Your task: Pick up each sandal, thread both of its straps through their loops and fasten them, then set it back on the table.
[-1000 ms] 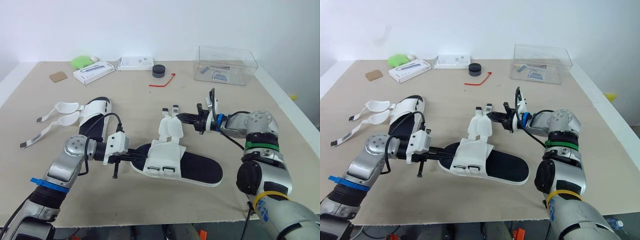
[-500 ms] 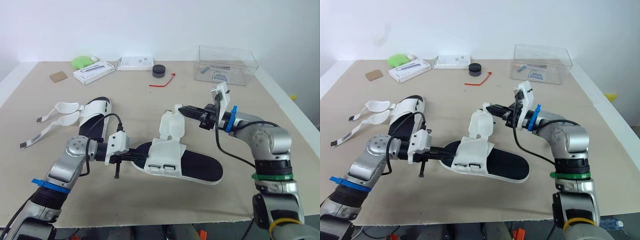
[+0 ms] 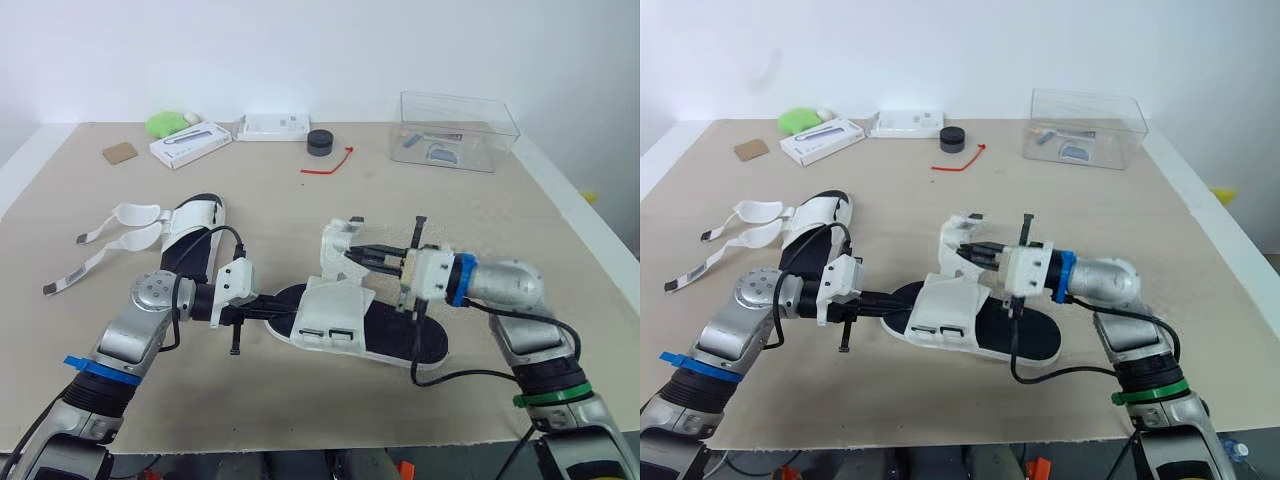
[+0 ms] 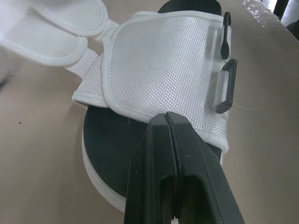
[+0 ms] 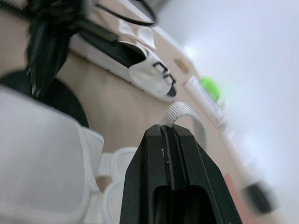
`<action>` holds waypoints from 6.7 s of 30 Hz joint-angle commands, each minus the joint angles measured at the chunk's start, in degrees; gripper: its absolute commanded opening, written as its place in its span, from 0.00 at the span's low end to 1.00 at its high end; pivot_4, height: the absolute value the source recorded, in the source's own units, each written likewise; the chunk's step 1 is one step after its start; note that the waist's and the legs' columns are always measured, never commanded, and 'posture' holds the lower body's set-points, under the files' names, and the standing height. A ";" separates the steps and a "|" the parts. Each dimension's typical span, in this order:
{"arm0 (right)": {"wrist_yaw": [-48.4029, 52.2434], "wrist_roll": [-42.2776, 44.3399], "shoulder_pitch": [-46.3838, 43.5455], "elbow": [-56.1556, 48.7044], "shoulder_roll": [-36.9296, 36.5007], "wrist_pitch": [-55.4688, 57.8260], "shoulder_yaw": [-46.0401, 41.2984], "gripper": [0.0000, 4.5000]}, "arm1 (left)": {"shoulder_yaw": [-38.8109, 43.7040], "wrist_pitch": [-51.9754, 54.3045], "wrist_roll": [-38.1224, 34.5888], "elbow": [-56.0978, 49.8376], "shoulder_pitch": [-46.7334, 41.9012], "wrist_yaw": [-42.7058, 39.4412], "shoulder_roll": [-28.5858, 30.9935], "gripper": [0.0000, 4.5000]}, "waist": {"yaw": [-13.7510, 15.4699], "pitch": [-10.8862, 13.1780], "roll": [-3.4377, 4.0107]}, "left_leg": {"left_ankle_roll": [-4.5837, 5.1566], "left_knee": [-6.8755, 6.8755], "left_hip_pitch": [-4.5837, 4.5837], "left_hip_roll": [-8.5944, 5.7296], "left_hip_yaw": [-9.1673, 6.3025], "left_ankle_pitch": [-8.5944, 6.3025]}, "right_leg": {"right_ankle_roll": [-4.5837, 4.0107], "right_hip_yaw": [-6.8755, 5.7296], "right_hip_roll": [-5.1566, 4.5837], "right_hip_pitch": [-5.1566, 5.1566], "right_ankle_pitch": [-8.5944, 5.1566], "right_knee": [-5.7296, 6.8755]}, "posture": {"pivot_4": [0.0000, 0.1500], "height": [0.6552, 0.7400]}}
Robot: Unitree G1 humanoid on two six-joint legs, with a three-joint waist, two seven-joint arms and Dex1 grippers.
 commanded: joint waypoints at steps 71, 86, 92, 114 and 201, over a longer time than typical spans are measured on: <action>-17.29 47.75 -23.82 11.50 3.06 115.61 -18.56 0.61 | 0.32 0.23 -0.70 -3.59 1.75 0.44 -0.64 0.00 | -0.01 0.00 0.00 | 0.19 0.41 -0.20 0.11 -0.02 -0.10 | -0.02 -0.01 0.00 -0.01 0.08 0.06 | 1.00 1.00; -23.71 40.41 -31.64 38.11 9.91 107.32 -26.06 0.61 | 0.42 0.03 -0.87 -3.45 1.61 -0.47 -0.72 0.00 | -0.40 0.00 0.00 | 0.21 0.42 -0.21 0.15 0.05 -0.12 | -0.02 0.10 0.03 -0.04 0.12 0.06 | 1.00 1.00; -25.30 38.56 -35.05 45.19 11.53 103.69 -28.43 0.61 | 0.39 -0.14 -0.70 -3.34 1.43 -0.47 -0.89 0.00 | -0.44 0.00 0.01 | 0.25 0.41 -0.21 0.14 0.06 -0.14 | -0.02 0.11 0.04 -0.04 0.12 0.05 | 1.00 1.00; -23.40 35.94 -41.71 54.55 15.32 104.23 -30.57 0.42 | 0.41 0.14 -0.43 -5.94 3.60 0.45 -0.40 0.00 | -0.55 0.01 0.02 | 0.26 0.40 -0.22 0.16 0.06 -0.15 | -0.02 0.11 -0.06 -0.05 0.12 0.05 | 1.00 1.00; -45.51 -53.94 -18.03 28.47 -6.86 -44.55 2.41 0.01 | 0.21 5.35 -2.46 -3.65 -0.26 0.28 -2.41 0.00 | -0.08 0.04 0.03 | 0.27 0.53 0.11 0.07 0.70 -0.20 | 0.15 0.67 0.02 0.02 0.10 0.11 | 1.00 1.00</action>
